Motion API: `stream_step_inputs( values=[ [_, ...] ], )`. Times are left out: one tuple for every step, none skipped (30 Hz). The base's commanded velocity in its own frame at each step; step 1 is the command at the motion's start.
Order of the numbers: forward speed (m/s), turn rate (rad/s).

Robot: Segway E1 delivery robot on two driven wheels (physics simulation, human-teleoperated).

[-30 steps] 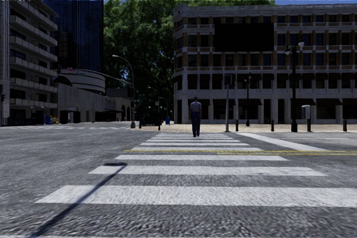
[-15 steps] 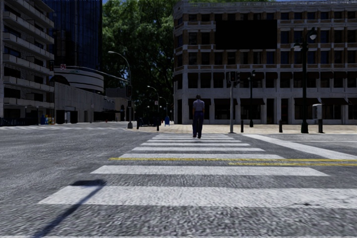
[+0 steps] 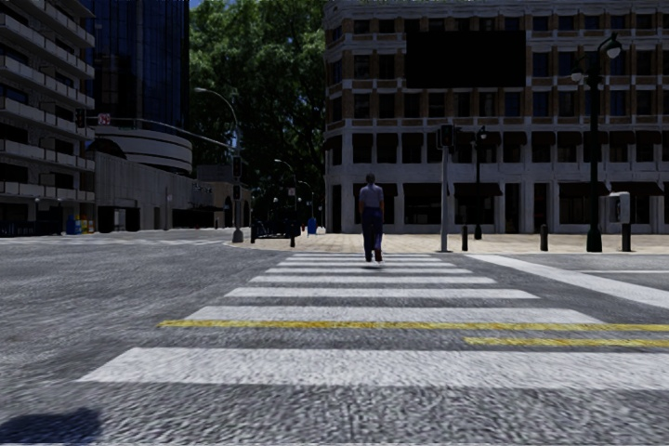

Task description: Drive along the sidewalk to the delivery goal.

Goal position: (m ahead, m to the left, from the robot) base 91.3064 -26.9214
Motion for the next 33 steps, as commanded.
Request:
stream_step_inputs(
  values=[
    [2.0, 0.0],
    [2.0, 0.0],
    [2.0, 0.0],
    [2.0, 0.0],
    [2.0, 0.0],
    [2.0, 0.0],
    [2.0, 0.0],
    [2.0, 0.0],
    [2.0, 0.0],
    [2.0, 0.0],
    [2.0, 0.0],
    [2.0, 0.0],
    [2.0, 0.0],
    [2.0, 0.0],
    [2.0, 0.0],
    [2.0, 0.0],
    [2.0, 0.0],
    [2.0, 0.0],
    [2.0, 0.0],
    [2.0, 0.0],
    [2.0, 0.0],
    [2.0, 0.0],
    [2.0, 0.0],
    [2.0, 0.0],
    [2.0, 0.0],
    [2.0, 0.0],
    [2.0, 0.0],
    [2.0, 0.0],
    [2.0, 0.0],
    [2.0, 0.0],
    [2.0, 0.0],
    [2.0, 0.0],
    [2.0, 0.0]
  ],
)
